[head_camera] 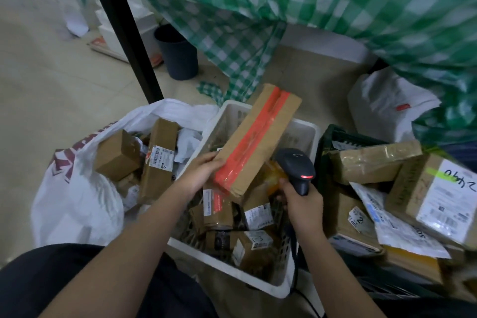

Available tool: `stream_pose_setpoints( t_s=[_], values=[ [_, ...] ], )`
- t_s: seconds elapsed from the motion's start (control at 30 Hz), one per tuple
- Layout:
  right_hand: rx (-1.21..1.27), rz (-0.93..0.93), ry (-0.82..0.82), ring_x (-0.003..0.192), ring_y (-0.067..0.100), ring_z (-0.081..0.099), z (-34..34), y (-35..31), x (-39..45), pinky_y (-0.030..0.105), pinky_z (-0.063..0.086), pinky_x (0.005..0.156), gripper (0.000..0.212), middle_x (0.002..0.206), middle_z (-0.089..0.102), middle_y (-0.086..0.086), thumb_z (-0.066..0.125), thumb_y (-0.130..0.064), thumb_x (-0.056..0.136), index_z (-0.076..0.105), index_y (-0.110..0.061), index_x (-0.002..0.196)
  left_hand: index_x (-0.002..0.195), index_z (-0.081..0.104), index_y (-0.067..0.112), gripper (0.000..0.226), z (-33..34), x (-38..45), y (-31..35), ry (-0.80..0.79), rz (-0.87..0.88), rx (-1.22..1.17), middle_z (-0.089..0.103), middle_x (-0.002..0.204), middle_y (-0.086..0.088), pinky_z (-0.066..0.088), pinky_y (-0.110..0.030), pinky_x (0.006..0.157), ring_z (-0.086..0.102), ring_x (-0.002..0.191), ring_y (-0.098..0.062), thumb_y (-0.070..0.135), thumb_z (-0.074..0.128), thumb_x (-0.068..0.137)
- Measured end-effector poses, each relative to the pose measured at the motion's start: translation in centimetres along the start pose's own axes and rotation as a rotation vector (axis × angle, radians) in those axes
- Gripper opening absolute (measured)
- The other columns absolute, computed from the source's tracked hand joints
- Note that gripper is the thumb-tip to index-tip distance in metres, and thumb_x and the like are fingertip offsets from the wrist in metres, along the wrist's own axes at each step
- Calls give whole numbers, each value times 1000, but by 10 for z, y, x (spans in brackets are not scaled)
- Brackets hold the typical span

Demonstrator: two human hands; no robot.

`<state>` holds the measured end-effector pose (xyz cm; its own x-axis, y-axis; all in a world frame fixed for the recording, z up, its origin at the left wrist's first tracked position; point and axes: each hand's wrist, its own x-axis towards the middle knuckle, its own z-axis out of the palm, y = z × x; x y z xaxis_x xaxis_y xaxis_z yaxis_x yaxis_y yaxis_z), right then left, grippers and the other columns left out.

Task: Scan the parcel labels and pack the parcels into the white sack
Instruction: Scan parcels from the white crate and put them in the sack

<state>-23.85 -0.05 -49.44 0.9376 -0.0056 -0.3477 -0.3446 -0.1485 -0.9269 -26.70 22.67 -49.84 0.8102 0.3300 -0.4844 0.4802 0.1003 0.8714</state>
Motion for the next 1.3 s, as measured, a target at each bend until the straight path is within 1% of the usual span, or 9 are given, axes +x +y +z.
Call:
stream_pose_setpoints(
  t_s=[0.07,0.17,0.43,0.6,0.77,0.83,0.97,1.07,1.3],
  values=[
    [19,5,-21,89,24,67,7,-1,-2,40,53,81,10,90,70,5,72,-25,84,63,-30,86,121,59,17,25,3,0,-10,179,84,159,64,116,-8,52,-38,89,63,100,-24,25,49,100],
    [-2,38,-95,80,24,64,17,-2,-5,32,51,66,11,87,65,19,70,-23,87,65,-14,89,144,38,27,61,5,0,-18,122,247,415,50,140,0,37,-44,110,48,128,-20,60,44,93],
    [-43,56,-38,80,35,63,33,-2,-3,44,52,74,13,81,65,20,72,-21,83,62,-16,76,150,-20,16,134,20,6,-11,55,156,867,-15,160,-6,11,-50,119,-6,148,-27,68,71,66],
    [6,31,-28,78,24,61,17,-5,1,34,47,73,12,78,63,10,71,-17,85,62,-17,76,153,7,20,109,12,27,-15,101,442,1043,8,158,-8,26,-46,115,14,145,-30,62,69,73],
    [-1,-19,34,86,25,68,11,6,12,46,53,83,9,84,71,8,73,-19,83,65,-24,81,141,38,33,72,1,26,-13,69,143,495,54,127,3,44,-31,91,53,107,-18,64,60,80],
    [-9,-13,48,86,26,68,13,10,17,47,53,84,9,83,71,10,74,-21,82,65,-23,80,134,48,27,55,-9,20,-15,65,100,561,60,117,1,45,-31,86,56,100,-17,50,59,86],
    [-32,35,41,78,26,65,21,18,26,38,50,74,12,75,67,8,76,-23,77,66,-17,78,139,42,29,53,-22,20,-17,61,125,722,54,128,8,44,-31,91,54,114,-20,37,57,89],
    [-75,29,49,73,23,61,31,21,32,32,44,69,12,71,64,4,74,-25,79,65,-16,78,146,29,34,67,-16,23,-8,-74,148,644,49,131,13,44,-33,100,51,122,-17,54,56,88],
    [-70,-11,57,74,19,60,48,4,56,31,43,69,13,78,67,6,73,-27,84,66,-15,83,142,40,23,78,7,56,2,13,180,644,44,146,-3,39,-45,107,45,131,-25,69,49,80]
  ],
)
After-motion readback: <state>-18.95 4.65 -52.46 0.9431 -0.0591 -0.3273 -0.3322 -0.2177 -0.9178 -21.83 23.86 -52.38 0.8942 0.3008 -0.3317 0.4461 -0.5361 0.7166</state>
